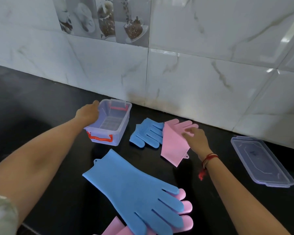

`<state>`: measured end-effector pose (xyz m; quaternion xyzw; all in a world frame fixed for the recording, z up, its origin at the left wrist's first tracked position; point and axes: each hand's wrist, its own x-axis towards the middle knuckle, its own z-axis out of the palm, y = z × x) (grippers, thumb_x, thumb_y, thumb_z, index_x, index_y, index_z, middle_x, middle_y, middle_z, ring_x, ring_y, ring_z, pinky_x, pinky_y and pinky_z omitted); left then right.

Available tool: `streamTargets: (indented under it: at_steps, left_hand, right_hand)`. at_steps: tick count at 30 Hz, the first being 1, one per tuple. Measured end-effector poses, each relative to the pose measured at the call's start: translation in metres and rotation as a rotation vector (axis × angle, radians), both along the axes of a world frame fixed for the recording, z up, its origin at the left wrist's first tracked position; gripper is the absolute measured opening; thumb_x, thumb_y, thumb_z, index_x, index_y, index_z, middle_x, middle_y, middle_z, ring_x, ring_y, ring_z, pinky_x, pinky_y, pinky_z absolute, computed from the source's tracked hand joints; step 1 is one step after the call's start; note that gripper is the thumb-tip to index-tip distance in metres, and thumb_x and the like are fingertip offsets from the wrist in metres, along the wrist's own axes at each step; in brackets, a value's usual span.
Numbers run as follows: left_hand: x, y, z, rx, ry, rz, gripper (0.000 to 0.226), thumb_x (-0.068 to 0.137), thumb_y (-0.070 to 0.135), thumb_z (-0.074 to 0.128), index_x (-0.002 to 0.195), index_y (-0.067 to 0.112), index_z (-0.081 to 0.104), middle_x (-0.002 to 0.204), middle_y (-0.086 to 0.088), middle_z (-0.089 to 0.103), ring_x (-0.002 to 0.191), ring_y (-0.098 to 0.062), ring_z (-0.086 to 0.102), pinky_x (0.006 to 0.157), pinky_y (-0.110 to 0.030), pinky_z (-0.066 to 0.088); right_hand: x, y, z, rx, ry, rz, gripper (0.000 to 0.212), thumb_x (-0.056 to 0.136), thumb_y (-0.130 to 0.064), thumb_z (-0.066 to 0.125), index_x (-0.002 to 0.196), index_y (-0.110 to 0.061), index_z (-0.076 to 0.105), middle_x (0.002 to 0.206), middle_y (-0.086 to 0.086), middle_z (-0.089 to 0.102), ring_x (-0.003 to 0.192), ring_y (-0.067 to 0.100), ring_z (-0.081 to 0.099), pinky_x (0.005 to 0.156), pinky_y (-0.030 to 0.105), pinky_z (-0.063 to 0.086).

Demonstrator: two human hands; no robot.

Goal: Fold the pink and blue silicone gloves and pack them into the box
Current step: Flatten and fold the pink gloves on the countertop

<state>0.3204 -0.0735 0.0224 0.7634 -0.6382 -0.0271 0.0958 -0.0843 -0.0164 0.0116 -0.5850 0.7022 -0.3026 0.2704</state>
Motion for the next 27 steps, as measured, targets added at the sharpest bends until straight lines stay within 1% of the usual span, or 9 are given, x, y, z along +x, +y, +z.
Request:
streamTargets:
  at_steps: [4,12,13,15,18,21,23,25,27]
  left_hand:
    - [0.004,-0.001,-0.006,0.02,-0.001,0.007,0.029,0.098,0.018,0.036,0.127,0.011,0.039,0.094,-0.018,0.064,0.079,-0.035,0.062,0.076,-0.048,0.054]
    - [0.001,0.003,-0.017,-0.01,-0.011,0.019,0.031,0.099,0.025,0.037,0.128,0.014,0.038,0.091,-0.014,0.065,0.073,-0.029,0.062,0.071,-0.044,0.057]
    - [-0.001,0.004,-0.017,-0.026,-0.035,0.025,0.033,0.099,0.027,0.039,0.128,0.013,0.04,0.096,-0.014,0.064,0.077,-0.03,0.063,0.072,-0.043,0.056]
    - [-0.006,0.006,-0.017,-0.116,-0.096,0.026,0.04,0.096,0.033,0.046,0.129,0.011,0.042,0.115,-0.017,0.06,0.096,-0.035,0.061,0.082,-0.047,0.053]
    - [-0.031,0.011,-0.011,-0.242,-0.118,-0.038,0.054,0.09,0.039,0.056,0.134,0.011,0.04,0.132,-0.018,0.049,0.116,-0.038,0.051,0.092,-0.052,0.045]
    - [-0.072,0.031,-0.004,-0.231,-0.065,-0.114,0.059,0.089,0.043,0.055,0.137,0.013,0.037,0.14,-0.016,0.043,0.125,-0.034,0.045,0.099,-0.049,0.041]
    - [-0.099,0.058,-0.005,-0.256,-0.032,-0.198,0.06,0.089,0.043,0.053,0.138,0.013,0.037,0.14,-0.015,0.042,0.126,-0.033,0.042,0.101,-0.047,0.037]
    - [-0.12,0.092,-0.012,-0.308,0.045,-0.326,0.057,0.089,0.041,0.055,0.137,0.014,0.04,0.139,-0.014,0.042,0.128,-0.032,0.039,0.105,-0.047,0.032]
    - [-0.134,0.128,-0.025,-0.275,0.122,-0.456,0.05,0.091,0.041,0.051,0.135,0.018,0.044,0.142,-0.008,0.042,0.136,-0.028,0.032,0.112,-0.049,0.025]
  right_hand:
    - [-0.001,-0.004,-0.012,0.015,-0.014,-0.009,0.034,0.091,-0.021,0.058,0.122,-0.007,0.059,0.13,0.014,0.055,0.119,0.027,0.053,0.104,0.041,0.041]
    - [0.009,-0.011,-0.029,0.082,-0.019,0.005,0.038,0.09,-0.029,0.059,0.124,-0.013,0.055,0.135,0.013,0.048,0.123,0.028,0.047,0.106,0.046,0.04]
    - [0.007,-0.01,-0.029,0.083,-0.023,0.0,0.038,0.09,-0.029,0.059,0.125,-0.013,0.055,0.136,0.013,0.048,0.123,0.028,0.048,0.106,0.046,0.04]
    - [0.0,-0.007,-0.029,0.064,-0.024,-0.016,0.036,0.09,-0.027,0.059,0.124,-0.013,0.057,0.136,0.013,0.047,0.122,0.029,0.048,0.106,0.047,0.04]
    - [-0.019,0.001,-0.023,0.018,0.001,-0.067,0.03,0.091,-0.026,0.057,0.119,-0.014,0.059,0.134,0.014,0.044,0.118,0.03,0.05,0.105,0.045,0.04]
    - [-0.027,0.017,-0.016,-0.044,0.079,-0.063,0.028,0.091,-0.027,0.057,0.115,-0.014,0.061,0.13,0.014,0.047,0.111,0.028,0.054,0.101,0.042,0.043]
    - [-0.022,0.036,-0.013,-0.068,0.126,0.021,0.028,0.09,-0.029,0.058,0.114,-0.016,0.061,0.124,0.011,0.049,0.102,0.023,0.056,0.096,0.039,0.045]
    - [-0.014,0.062,-0.014,-0.02,0.185,0.139,0.029,0.088,-0.036,0.059,0.113,-0.02,0.061,0.119,0.005,0.051,0.099,0.019,0.056,0.09,0.035,0.047]
    - [-0.009,0.092,-0.018,0.062,0.241,0.22,0.034,0.086,-0.046,0.058,0.112,-0.026,0.06,0.111,-0.001,0.055,0.094,0.014,0.057,0.083,0.032,0.048]
